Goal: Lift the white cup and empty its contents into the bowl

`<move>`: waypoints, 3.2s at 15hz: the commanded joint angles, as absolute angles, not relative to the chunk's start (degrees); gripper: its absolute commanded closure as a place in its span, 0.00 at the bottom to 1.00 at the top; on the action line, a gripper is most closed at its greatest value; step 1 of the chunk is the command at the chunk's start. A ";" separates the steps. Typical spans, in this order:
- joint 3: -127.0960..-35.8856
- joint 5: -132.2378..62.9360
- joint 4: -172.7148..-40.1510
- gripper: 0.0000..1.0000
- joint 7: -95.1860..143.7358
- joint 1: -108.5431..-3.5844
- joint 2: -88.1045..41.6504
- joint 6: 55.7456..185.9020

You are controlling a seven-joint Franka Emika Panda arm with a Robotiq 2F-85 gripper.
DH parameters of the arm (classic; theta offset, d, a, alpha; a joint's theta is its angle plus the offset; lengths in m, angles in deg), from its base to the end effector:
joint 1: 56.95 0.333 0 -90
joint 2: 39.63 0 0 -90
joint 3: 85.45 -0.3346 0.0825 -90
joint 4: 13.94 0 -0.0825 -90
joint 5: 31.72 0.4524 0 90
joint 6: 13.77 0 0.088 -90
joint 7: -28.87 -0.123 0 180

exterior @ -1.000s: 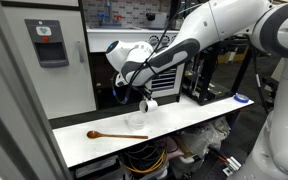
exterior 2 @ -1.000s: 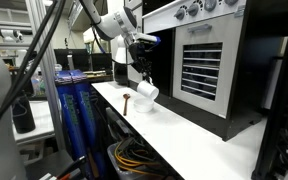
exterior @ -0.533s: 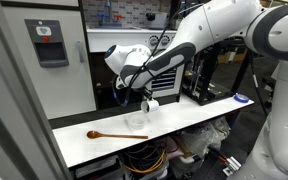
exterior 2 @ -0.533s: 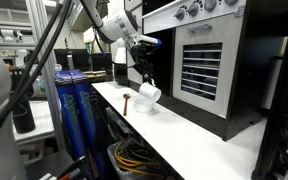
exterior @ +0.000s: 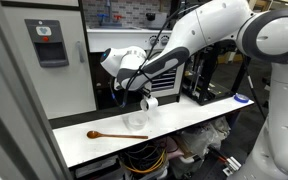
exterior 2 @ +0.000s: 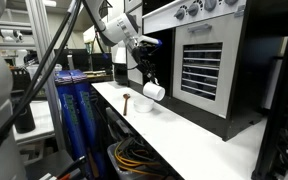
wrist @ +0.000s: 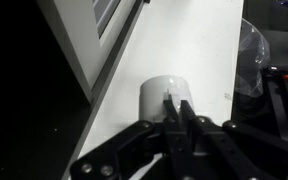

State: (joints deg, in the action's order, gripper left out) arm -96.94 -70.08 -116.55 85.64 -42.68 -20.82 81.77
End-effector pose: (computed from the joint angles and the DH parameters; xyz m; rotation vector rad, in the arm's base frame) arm 0.6214 0.2139 0.3291 1.7486 1.9214 -0.7605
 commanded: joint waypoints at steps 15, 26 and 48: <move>-98.20 -75.66 -109.49 0.98 90.65 -39.75 -14.19 71.94; -98.84 -78.48 -107.90 0.98 93.38 -38.83 -12.21 69.32; -99.34 -84.00 -101.71 0.98 97.98 -36.67 -7.65 64.74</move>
